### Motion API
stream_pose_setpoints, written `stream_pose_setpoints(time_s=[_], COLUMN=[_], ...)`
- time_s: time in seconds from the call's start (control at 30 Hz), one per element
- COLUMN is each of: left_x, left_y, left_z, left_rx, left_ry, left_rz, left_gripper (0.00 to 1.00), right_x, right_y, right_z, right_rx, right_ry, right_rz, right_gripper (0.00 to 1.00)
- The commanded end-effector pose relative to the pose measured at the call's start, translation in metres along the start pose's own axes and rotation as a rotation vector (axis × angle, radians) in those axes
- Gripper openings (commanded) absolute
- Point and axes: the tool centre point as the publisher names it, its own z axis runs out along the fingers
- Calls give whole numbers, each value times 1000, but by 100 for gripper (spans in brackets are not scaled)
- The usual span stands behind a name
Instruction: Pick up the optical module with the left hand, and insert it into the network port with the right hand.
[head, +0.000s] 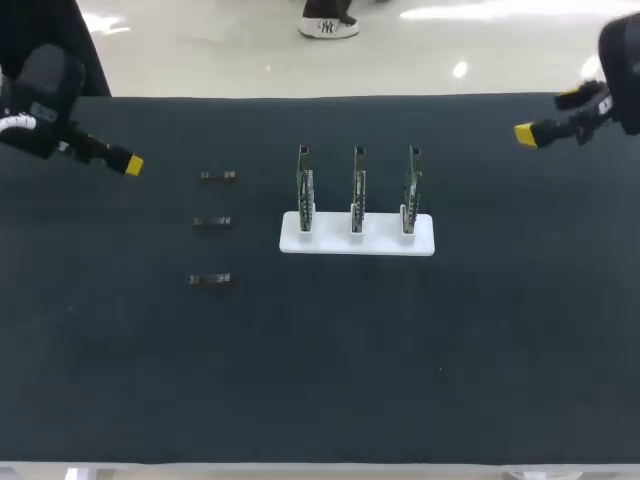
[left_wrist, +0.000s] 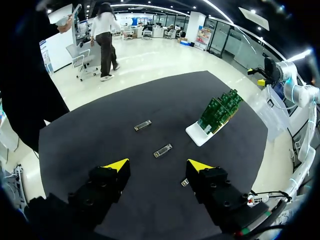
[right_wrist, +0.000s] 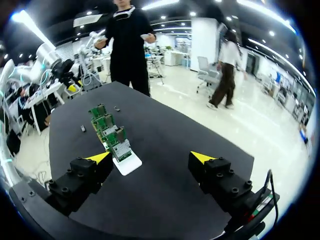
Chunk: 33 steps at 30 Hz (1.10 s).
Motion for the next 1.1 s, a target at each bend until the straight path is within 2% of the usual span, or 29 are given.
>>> stream_pose_setpoints(time_s=[0.03,0.2,0.33,0.53,0.77,0.9,1.1], left_x=[0,0,0,0,0,0,0], left_y=[0,0,0,0,0,0,0], left_z=[0,0,0,0,0,0,0], left_rx=[1,1,1,1,1,1,1], left_ry=[0,0,0,0,0,0,0], left_rz=[1,1,1,1,1,1,1], left_gripper=[100,100,100,100,100,100,100], right_x=[-22,-49,-61,-68,-68,-64,-64], right_y=[5,23,39,60,77,81,81], right_z=[9,20,32,45,50,47,47], right_rx=[-267,-336,-394,-487,-592,-568,-568], right_ry=[50,92,111,114,105,129,129], right_rz=[-320,-399,-452,-544,-534,-476,-476], right_gripper=[100,100,100,100,100,100,100])
